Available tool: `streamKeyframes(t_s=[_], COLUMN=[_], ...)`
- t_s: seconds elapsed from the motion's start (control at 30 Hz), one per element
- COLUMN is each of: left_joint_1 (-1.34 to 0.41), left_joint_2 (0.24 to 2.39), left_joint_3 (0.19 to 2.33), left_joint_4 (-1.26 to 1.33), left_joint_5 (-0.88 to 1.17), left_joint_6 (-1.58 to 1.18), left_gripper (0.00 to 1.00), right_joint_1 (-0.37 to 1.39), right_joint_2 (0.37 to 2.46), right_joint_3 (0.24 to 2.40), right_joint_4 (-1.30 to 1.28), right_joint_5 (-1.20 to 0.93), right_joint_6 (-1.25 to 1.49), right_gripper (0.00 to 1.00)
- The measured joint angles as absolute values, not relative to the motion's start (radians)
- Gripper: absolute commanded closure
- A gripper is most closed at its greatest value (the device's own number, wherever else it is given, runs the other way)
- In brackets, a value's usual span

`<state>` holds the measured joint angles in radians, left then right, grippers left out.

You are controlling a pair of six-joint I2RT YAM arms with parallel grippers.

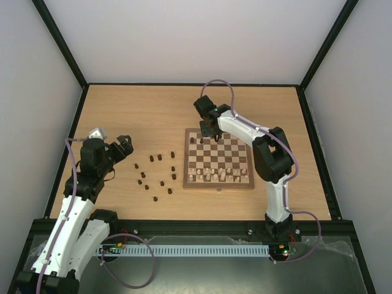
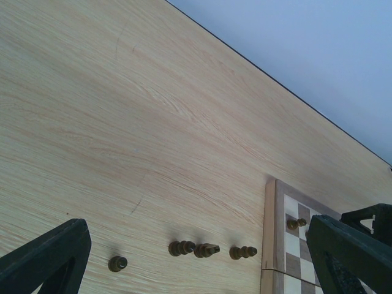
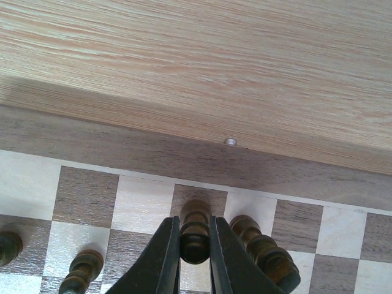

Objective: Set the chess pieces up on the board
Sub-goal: Place the chess piece on the chessboard, then pick up the chess piece at the center of the board.

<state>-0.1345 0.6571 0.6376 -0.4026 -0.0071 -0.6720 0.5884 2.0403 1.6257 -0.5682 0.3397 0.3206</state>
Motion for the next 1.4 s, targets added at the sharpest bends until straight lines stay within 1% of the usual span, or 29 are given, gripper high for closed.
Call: streamKeyframes(t_s=[0.1,0.23,0.47,0.67,0.83,0.93,0.97,1.0,1.03,1.07,1.1,1.13,1.4], left_joint_1=[-0.134,-0.134,-0.134,-0.134,-0.134,-0.134,-0.134,-0.134,-0.134,-0.134,-0.134,-0.134,-0.134], left_joint_2=[0.657,0.657,0.657,0.657,0.657,0.652,0.648,0.643,0.640,0.635,0.631,0.628,0.638], left_joint_3=[0.638,0.638,0.638,0.638,0.638,0.638,0.638,0.638,0.638,0.638,0.638,0.637,0.615], left_joint_4=[-0.403,-0.403,-0.403,-0.403,-0.402,-0.402,-0.400,-0.398,-0.395,-0.393,-0.390,-0.386,-0.349], left_joint_5=[-0.007,-0.007,-0.007,-0.007,-0.006,-0.001,0.000,0.001,0.002,0.004,0.007,0.009,0.035], left_joint_6=[-0.672,-0.672,-0.672,-0.672,-0.672,-0.670,-0.669,-0.666,-0.664,-0.662,-0.661,-0.659,-0.657], left_gripper=[0.00,0.01,0.00,0.01,0.00,0.00,0.00,0.00,0.00,0.00,0.01,0.00,0.00], right_joint_1=[0.588,0.588,0.588,0.588,0.588,0.588,0.588,0.588,0.588,0.588,0.588,0.588,0.641], right_joint_2=[2.040,2.040,2.040,2.040,2.030,2.021,2.015,2.009,2.001,1.993,1.980,1.966,1.803], right_joint_3=[1.624,1.622,1.620,1.620,1.621,1.629,1.629,1.629,1.629,1.629,1.629,1.628,1.592], right_joint_4=[-0.562,-0.558,-0.556,-0.556,-0.556,-0.556,-0.556,-0.556,-0.556,-0.556,-0.555,-0.553,-0.531], right_joint_5=[0.337,0.336,0.334,0.334,0.334,0.333,0.333,0.332,0.331,0.326,0.318,0.309,0.257], right_joint_6=[0.321,0.319,0.320,0.322,0.322,0.324,0.325,0.325,0.327,0.329,0.326,0.331,0.334], right_gripper=[0.92,0.78,0.75,0.70,0.68,0.60,0.56,0.49,0.40,0.18,0.04,0.01,0.01])
